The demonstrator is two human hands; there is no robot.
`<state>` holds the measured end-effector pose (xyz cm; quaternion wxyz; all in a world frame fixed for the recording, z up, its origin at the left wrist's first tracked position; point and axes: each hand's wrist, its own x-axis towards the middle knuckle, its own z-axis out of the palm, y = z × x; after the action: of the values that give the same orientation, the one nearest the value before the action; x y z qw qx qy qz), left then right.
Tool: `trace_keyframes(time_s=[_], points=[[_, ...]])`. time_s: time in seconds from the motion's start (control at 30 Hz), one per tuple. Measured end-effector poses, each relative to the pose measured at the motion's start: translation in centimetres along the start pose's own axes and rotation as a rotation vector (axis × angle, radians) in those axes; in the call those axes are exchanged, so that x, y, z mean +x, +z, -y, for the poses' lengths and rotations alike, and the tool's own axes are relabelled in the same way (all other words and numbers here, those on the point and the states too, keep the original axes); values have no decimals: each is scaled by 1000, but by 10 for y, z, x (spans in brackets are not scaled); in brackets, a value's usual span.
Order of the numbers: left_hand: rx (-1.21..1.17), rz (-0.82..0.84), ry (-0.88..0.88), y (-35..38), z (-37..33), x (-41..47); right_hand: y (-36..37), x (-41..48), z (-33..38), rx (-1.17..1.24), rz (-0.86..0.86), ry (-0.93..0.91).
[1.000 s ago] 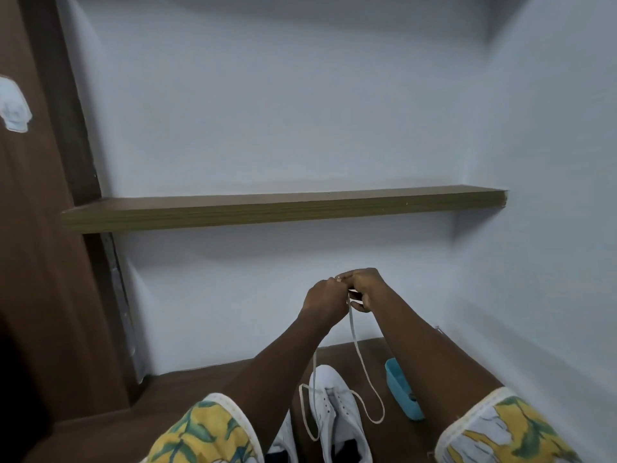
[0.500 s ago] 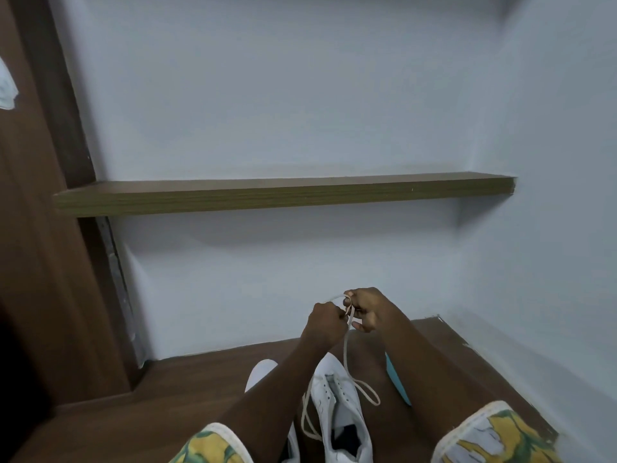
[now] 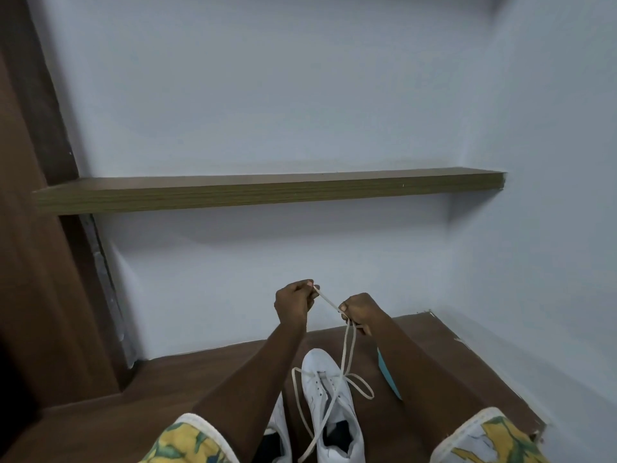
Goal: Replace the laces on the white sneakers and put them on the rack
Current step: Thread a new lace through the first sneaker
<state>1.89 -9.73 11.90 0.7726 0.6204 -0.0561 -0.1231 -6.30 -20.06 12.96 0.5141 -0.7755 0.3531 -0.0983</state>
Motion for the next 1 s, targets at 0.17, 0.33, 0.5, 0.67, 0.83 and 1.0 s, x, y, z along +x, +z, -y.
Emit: trace_keyframes(time_s=[0.17,0.33,0.5,0.67,0.83,1.0], points=[[8,41,22,1,-2,-2,8,4,2,-160,-42,-128],[222,71,196,1,-8,1,4,0,23,98,-238,-281],[215,122,221,2,-12,1,-3,-6,50,189,-167,-379],[9,131,129,2,-12,-1,0,-6,59,42,-199,-428],[-14,111,101,1,-12,0,4,-8,55,43,-186,-403],[94,72,149,2,-14,2,4,-9,56,29,-218,-364]])
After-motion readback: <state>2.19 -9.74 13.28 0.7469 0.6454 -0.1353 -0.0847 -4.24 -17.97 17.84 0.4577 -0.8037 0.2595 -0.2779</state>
